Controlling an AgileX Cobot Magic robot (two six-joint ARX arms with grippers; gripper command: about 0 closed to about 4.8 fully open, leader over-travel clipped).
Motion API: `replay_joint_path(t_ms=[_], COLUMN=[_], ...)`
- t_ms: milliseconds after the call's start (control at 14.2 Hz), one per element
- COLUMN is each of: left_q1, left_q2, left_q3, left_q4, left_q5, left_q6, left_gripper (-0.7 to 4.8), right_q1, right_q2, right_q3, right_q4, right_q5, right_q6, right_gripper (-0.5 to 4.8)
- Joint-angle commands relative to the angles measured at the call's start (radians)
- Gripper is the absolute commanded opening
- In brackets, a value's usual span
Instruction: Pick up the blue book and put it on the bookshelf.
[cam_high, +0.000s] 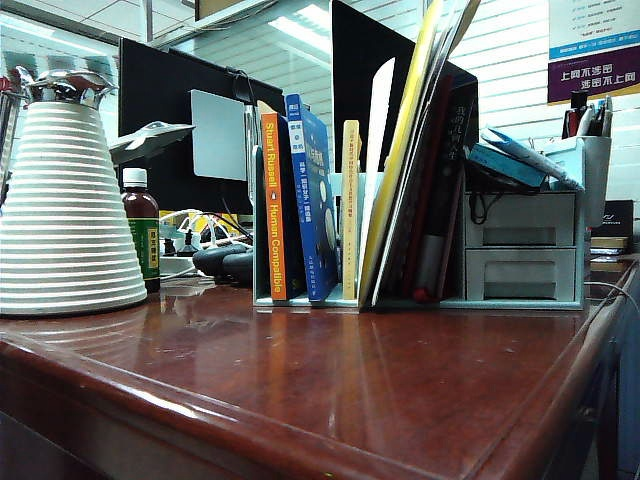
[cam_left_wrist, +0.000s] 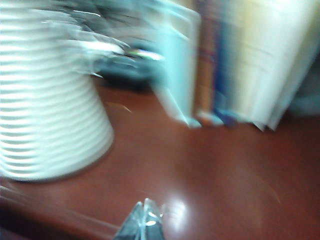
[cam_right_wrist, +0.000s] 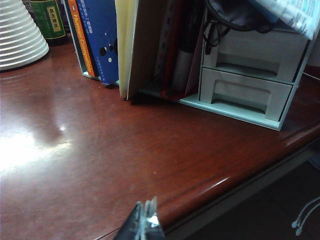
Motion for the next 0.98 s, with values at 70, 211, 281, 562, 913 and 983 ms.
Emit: replay_joint_path(t_ms=[70, 211, 281, 562, 913, 983], left_q1=[0.213, 0.302, 0.321, 0.325, 0.324, 0.324], left_q2=[0.002, 0.002, 0.002, 0.002, 0.002, 0.002], left_q3=[-0.058, -0.058, -0.058, -0.058, -0.058, -0.058], left_q4=[0.093, 0.079, 0.077, 0.069, 0.068, 0.068], left_q5=[0.2, 0.216, 0.209, 0.118, 0.125, 0.125], left_q6=[-0.004, -0.003, -0.003, -0.006, -0.006, -0.006], left_gripper=[-0.07, -0.07, -0.07, -0.05, -0.05, -0.05], right_q1=[0.001, 0.001, 0.001, 0.001, 0.001, 0.001], right_q2=[-0.001, -0.001, -0.001, -0.001, -0.001, -0.001], right_q3=[0.004, 0.004, 0.004, 0.004, 0.004, 0.004], right_q4=[0.012, 0.012, 0.012, 0.012, 0.012, 0.012], right_q5=[0.002, 0.001, 0.001, 0.002, 0.002, 0.002], right_q6=[0.004, 0.004, 0.004, 0.004, 0.004, 0.004], right_gripper=[-0.01, -0.01, -0.01, -0.01, -0.01, -0.01])
